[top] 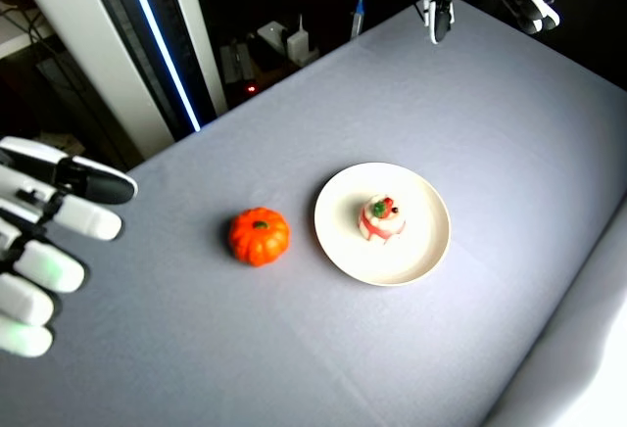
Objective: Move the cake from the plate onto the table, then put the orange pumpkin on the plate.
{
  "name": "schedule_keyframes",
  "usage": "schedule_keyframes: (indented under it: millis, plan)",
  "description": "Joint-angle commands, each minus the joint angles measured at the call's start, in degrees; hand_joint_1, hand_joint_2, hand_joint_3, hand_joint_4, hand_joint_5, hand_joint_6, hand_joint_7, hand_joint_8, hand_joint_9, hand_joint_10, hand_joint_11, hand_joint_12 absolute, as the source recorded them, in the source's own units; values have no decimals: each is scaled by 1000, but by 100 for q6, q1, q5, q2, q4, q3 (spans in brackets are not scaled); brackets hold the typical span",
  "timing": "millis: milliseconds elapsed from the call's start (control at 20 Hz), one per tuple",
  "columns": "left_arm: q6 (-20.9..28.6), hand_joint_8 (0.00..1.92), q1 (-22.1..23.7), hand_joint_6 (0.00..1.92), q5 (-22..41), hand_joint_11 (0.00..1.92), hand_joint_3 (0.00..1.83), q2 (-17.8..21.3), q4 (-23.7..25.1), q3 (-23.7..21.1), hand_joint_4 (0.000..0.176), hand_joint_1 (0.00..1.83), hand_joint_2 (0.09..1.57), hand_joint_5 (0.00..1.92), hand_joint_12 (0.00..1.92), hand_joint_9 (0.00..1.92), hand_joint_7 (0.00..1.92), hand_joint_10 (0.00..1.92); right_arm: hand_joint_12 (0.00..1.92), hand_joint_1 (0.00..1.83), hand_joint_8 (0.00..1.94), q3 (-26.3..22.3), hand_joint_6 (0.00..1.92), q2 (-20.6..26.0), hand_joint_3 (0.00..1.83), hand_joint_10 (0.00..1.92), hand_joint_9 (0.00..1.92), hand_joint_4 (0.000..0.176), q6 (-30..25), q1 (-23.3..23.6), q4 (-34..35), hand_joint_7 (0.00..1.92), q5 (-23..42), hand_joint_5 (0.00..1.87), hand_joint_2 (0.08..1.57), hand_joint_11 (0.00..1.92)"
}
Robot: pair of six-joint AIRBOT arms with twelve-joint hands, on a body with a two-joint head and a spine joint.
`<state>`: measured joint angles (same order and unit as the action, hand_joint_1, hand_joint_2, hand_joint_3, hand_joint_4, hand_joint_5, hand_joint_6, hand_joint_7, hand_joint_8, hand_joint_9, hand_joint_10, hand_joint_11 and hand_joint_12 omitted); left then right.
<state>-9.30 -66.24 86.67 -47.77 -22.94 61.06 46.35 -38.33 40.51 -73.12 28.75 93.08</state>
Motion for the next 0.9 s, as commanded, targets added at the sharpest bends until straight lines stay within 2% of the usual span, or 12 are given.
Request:
schedule_keyframes:
  millis: [0,100,150,200,250,400,550,650,700,750,800,850]
  plan:
    - [31,0,20,0,719,0,746,0,-63,31,176,577,277,0,0,0,0,0,0,593,0,19,0,25,57,0,0,152,-41,9,51,0,736,0,833,0]
    - [31,0,20,0,733,0,725,-7,-63,28,176,619,247,0,0,0,0,0,0,587,0,26,0,26,45,0,0,145,-55,9,51,0,761,0,825,0]
    - [31,0,20,0,730,0,661,-10,-63,28,176,644,264,0,0,0,0,0,0,589,0,30,0,26,41,0,0,152,-58,9,51,0,771,0,821,0]
    - [31,0,20,0,715,0,536,-14,-58,33,176,685,329,0,0,0,0,0,0,588,0,35,0,26,35,0,0,158,-58,10,51,0,778,0,816,0]
    - [31,0,21,0,688,0,536,-21,-46,39,176,685,329,0,0,0,0,0,0,588,0,35,0,26,35,0,0,158,-58,10,51,0,787,0,816,0]
    - [31,0,114,0,513,0,301,-118,30,144,176,744,456,0,0,0,0,0,0,596,0,34,0,20,32,0,0,147,-66,14,51,0,788,0,819,0]
    - [31,0,608,0,-147,0,159,-348,428,418,176,828,584,0,0,0,0,0,0,620,0,39,0,-14,25,0,0,150,-77,14,52,0,788,0,816,0]
    - [31,0,1006,0,-668,0,89,-578,742,656,176,884,666,0,0,0,0,0,0,618,0,46,0,-14,30,0,0,145,-87,12,52,0,788,0,834,0]
    - [31,0,1194,0,-905,19,49,-712,889,805,168,843,691,0,22,0,0,0,0,625,0,46,0,-14,34,0,0,136,-87,12,51,0,788,0,846,0]
    - [31,0,1407,0,-1197,3,0,-874,1059,993,174,774,712,0,410,0,0,0,0,611,0,49,0,-15,34,0,0,136,-87,12,51,0,788,0,851,0]
    - [31,0,1584,0,-1424,0,0,-1012,1204,1142,176,731,713,0,664,0,0,0,0,605,0,49,0,-15,30,0,0,135,-87,12,51,0,788,0,847,0]
    - [31,0,1828,0,-1766,0,0,-1205,1453,1389,176,695,723,0,550,43,1,13,0,604,0,49,0,-16,27,0,0,140,-89,10,51,0,788,0,844,0]
